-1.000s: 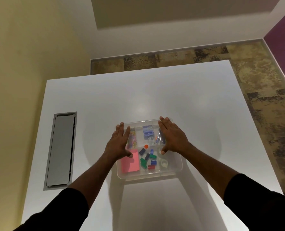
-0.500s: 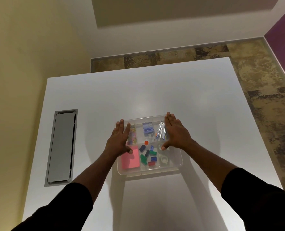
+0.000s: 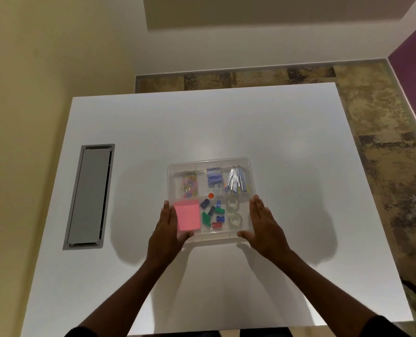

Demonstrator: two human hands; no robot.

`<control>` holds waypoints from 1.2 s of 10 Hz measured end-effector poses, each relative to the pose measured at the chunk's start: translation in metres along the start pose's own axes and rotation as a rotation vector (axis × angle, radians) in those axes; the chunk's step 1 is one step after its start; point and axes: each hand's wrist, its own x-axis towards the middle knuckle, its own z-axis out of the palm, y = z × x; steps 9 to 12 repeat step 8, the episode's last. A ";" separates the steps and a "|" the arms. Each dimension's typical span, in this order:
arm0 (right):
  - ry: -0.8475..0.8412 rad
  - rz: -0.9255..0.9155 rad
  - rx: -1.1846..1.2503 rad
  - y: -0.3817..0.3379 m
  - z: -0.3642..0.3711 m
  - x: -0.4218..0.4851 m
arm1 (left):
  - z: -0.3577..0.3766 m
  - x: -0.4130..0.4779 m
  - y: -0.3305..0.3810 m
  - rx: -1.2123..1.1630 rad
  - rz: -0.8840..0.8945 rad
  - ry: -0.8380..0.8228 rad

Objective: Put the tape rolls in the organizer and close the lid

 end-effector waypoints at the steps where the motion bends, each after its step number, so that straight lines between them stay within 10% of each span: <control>1: 0.013 0.034 0.010 -0.005 0.006 -0.005 | 0.010 -0.005 -0.001 -0.014 -0.040 0.013; 12: 0.081 -0.009 -0.122 -0.022 -0.043 -0.012 | -0.032 -0.013 0.008 0.191 -0.039 0.091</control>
